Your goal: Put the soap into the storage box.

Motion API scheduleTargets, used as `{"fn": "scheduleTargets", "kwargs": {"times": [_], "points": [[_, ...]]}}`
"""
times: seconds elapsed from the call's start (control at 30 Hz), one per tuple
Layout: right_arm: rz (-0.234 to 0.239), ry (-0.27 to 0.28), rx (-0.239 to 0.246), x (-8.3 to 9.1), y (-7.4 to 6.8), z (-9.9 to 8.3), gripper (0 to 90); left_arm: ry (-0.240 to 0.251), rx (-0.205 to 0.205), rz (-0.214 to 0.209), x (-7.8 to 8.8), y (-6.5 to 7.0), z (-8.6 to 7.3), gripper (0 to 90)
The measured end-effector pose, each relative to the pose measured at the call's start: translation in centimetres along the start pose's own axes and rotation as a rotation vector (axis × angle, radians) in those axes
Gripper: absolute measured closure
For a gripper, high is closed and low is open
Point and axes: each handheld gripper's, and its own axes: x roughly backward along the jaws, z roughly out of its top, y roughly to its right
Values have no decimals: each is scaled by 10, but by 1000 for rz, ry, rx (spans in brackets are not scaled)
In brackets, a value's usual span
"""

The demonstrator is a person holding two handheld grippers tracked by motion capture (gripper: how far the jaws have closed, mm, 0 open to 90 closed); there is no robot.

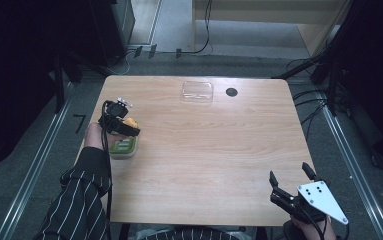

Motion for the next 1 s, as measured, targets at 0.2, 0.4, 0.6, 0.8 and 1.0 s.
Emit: {"fn": "scheduleTargets", "kwargs": {"times": [0.2, 0.4, 0.6, 0.8, 1.0], "points": [[0, 1, 0, 0, 0, 0, 133, -10, 18, 18, -4, -7, -4, 281], [0, 1, -1, 0, 0, 0, 133, -5, 38, 23, -6, -11, -6, 281], [0, 1, 0, 0, 0, 0, 133, -7, 51, 30, -8, -15, -8, 282], [0, 3, -1, 0, 0, 0, 133, -22, 68, 40, -13, -20, -11, 281], [1, 2, 0, 0, 0, 0, 133, -41, 79, 42, -21, -21, -14, 281]]}}
